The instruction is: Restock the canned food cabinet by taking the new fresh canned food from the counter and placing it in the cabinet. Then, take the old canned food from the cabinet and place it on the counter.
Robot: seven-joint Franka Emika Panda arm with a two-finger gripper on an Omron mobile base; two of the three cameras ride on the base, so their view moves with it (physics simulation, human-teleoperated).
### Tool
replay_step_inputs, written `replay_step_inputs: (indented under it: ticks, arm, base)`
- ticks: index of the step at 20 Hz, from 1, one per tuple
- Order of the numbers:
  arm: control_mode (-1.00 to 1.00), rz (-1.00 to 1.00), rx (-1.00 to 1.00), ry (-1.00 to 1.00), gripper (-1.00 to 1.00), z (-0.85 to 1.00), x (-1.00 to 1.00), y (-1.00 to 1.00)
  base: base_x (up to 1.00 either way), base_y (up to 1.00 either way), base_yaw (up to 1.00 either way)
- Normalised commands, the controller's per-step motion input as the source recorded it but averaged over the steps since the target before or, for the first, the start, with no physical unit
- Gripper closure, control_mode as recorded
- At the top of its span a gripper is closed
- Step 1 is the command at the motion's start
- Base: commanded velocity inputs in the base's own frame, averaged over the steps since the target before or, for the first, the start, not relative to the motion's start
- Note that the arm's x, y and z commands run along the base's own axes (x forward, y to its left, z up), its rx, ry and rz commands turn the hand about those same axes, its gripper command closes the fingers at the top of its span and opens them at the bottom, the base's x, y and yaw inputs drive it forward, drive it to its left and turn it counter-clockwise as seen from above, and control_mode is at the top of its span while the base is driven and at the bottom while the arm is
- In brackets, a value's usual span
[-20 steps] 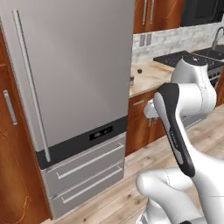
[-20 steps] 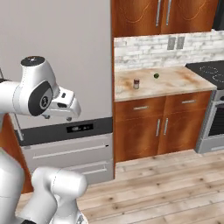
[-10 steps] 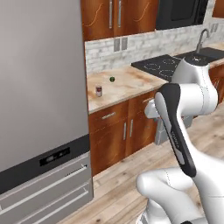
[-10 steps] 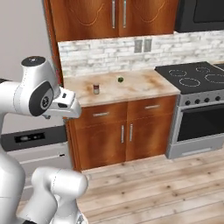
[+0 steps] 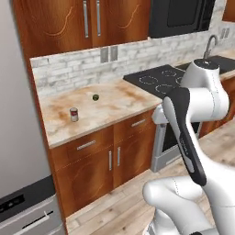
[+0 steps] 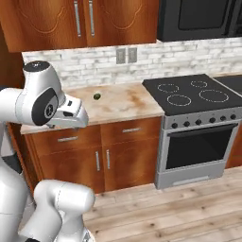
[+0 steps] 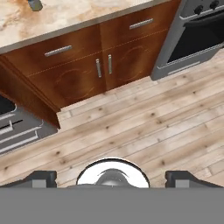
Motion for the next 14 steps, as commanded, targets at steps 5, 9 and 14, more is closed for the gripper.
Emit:
replay_step_inputs:
  ticks: [5,9,14]
  arm:
    - [1.00,0.00,0.00,0.00,-1.00,0.00,0.00,0.00]
    - [1.00,0.00,0.00,0.00,-1.00,0.00,0.00,0.00]
    - [1.00,0.00,0.00,0.00,-1.00,0.00,0.00,0.00]
  base:
    - [0.86,-0.54,0.18]
    - [0.72,-0.09,0.31]
    - [0.25,0.05,0.40]
